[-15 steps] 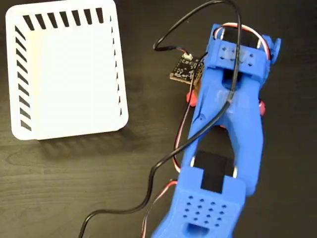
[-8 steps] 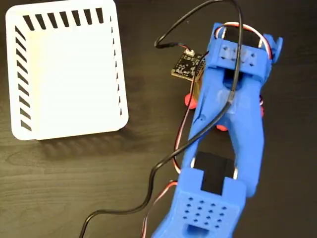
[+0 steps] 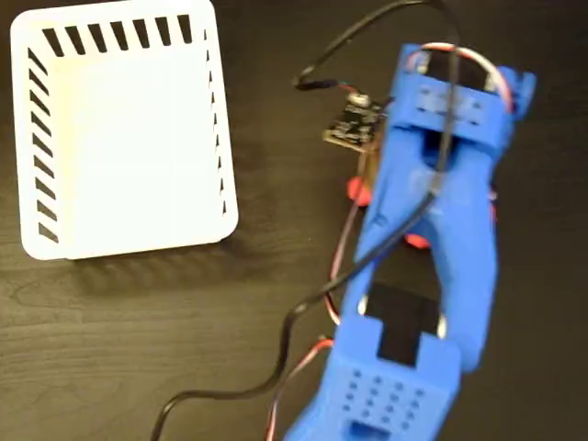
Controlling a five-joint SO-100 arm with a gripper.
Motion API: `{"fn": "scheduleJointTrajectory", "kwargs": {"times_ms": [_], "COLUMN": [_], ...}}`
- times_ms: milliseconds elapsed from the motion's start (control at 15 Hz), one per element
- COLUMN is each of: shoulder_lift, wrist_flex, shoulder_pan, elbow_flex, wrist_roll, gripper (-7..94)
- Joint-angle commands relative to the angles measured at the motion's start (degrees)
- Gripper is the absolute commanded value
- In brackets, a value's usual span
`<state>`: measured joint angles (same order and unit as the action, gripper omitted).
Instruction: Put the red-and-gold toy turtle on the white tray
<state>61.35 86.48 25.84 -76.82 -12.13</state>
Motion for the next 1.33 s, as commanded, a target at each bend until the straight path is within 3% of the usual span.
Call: {"fn": "scheduleJointTrajectory", "kwargs": {"times_ms": [0,200,467,933,1267], "shoulder_lift": [14.15,21.71,25.66,18.28,8.7], "wrist_flex": [5.36,9.76,9.84,8.53,7.65], "shoulder_pan": [0.26,-2.37,-11.69,-35.51,-42.28], "elbow_flex": [7.73,12.13,12.48,21.36,24.79], "wrist_roll": [1.23,2.29,-0.62,-8.44,-13.1], "gripper": [0,0,0,0,0]}}
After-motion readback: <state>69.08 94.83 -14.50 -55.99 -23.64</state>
